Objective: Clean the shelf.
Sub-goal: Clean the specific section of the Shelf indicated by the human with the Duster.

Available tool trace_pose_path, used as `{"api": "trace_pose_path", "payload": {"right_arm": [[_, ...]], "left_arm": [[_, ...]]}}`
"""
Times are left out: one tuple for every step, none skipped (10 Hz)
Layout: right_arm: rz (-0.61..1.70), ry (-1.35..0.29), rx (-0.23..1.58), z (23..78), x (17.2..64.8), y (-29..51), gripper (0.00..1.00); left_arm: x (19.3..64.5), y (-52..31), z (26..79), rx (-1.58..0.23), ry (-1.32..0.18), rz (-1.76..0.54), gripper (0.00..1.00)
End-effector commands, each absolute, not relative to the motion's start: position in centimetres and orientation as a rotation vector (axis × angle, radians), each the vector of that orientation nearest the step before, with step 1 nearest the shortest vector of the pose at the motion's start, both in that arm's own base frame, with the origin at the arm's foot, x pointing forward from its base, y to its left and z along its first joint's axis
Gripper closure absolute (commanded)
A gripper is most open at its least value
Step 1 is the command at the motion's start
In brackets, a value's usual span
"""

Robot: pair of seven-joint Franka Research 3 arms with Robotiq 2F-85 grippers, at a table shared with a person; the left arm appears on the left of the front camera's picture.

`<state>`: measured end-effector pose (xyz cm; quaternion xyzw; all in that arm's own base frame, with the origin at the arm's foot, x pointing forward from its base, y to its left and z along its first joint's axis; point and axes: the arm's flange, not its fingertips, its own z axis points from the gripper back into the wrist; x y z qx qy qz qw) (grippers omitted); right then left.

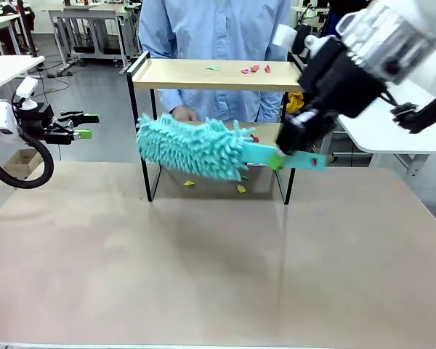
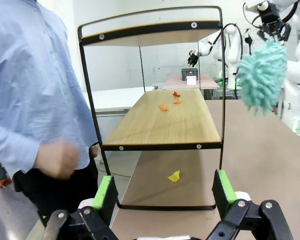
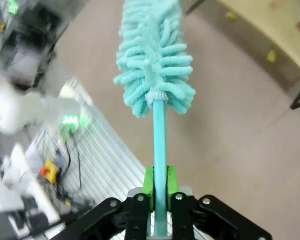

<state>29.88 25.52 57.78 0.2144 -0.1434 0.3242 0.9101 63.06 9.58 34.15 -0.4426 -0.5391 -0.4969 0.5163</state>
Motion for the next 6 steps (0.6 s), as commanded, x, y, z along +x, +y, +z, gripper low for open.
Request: {"api": "trace_pose_path", "payload": {"right_arm": [[0.522, -0.365, 0.38, 56.6, 31.3, 28.4, 0.87], [0.464, -0.368, 0.405, 56.3, 32.0, 29.1, 0.87], [0.445, -0.303, 0.516, 56.1, 32.8, 28.6, 0.87], [0.532, -0.359, 0.423, 56.6, 30.9, 28.4, 0.87], [0.532, -0.359, 0.423, 56.6, 30.9, 28.4, 0.87], [0.532, -0.359, 0.423, 56.6, 30.9, 28.4, 0.87]], "left_arm": [[63.0, 9.5, 34.5, -1.056, -1.293, -1.2, 0.0], [63.0, 9.5, 34.5, -1.056, -1.293, -1.2, 0.0], [63.0, 9.5, 34.5, -1.056, -1.293, -1.2, 0.0], [63.0, 9.5, 34.5, -1.056, -1.293, -1.2, 0.0], [63.0, 9.5, 34.5, -1.056, -1.293, -1.2, 0.0], [63.0, 9.5, 34.5, -1.056, -1.293, -1.2, 0.0]]}}
